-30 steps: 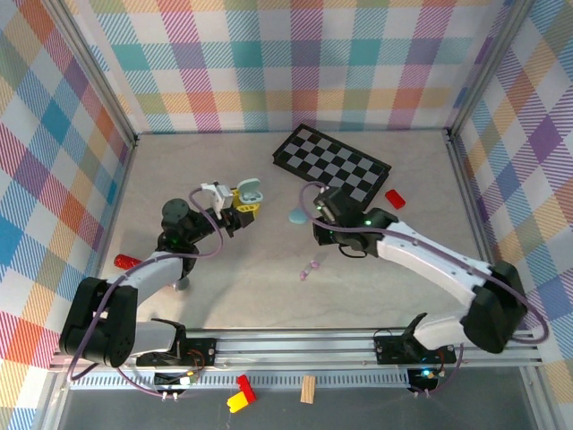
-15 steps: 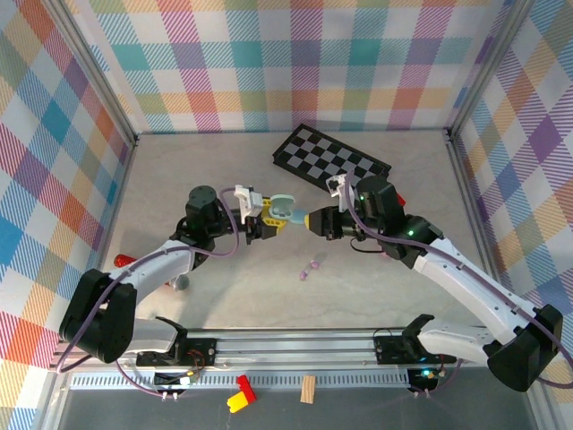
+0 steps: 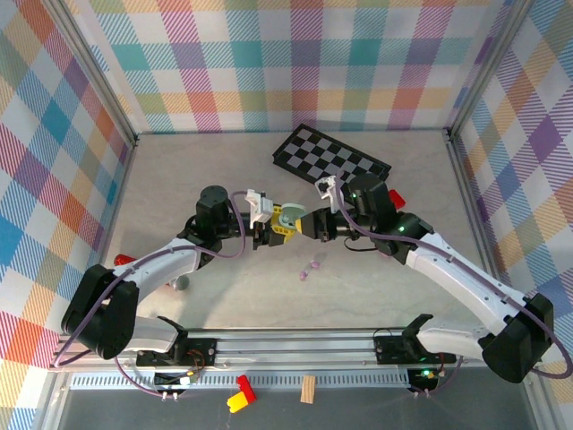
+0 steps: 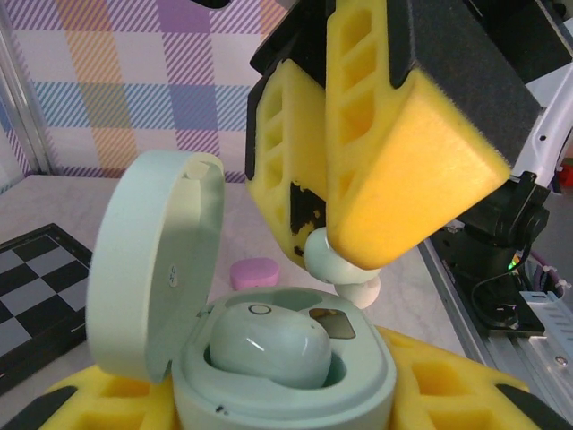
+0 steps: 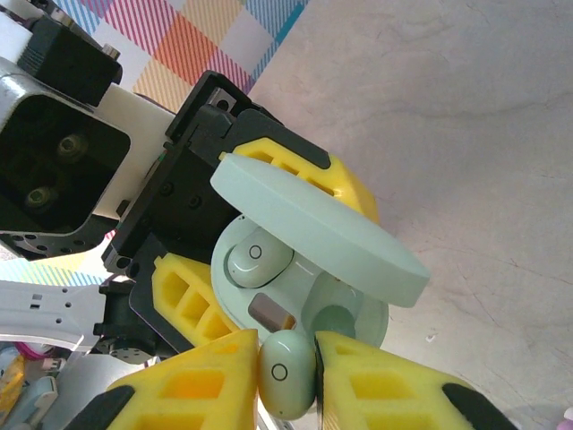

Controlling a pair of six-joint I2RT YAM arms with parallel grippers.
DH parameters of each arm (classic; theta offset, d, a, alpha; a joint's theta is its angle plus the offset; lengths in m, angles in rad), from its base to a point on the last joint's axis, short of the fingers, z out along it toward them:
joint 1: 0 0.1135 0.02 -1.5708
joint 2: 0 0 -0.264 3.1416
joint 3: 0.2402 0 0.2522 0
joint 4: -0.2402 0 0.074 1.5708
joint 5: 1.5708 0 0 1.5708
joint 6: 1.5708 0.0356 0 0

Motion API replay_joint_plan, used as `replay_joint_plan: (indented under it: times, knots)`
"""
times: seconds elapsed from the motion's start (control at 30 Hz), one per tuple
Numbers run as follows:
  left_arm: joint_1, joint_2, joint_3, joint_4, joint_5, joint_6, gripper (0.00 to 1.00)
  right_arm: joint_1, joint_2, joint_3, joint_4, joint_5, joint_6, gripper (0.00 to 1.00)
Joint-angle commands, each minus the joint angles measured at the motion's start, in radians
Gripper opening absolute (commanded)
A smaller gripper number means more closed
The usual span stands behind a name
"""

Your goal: Insert wireless bluetooth earbuds into charging case

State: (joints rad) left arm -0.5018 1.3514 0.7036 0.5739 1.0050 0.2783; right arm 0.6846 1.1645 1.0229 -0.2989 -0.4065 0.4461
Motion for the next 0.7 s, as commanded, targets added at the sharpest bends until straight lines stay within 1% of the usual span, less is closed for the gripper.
replay_joint_plan:
  times: [0.0,0.3,0.67]
  knots:
    - [-0.009,-0.001,0.025,-0.005,0.043,0.025,0.0,-0.009,-0.002,0.035,0.035,-0.015,-0.03,0.21]
    - [-0.009,-0.005,0.032,-0.064,0.038,0.07,0.0,-0.016,0.019,0.041,0.061,-0.005,-0.029,0.22]
    - [-0.009,-0.012,0.033,-0.027,0.019,0.041,0.0,-0.019,0.057,0.03,0.077,0.001,-0.036,0.22]
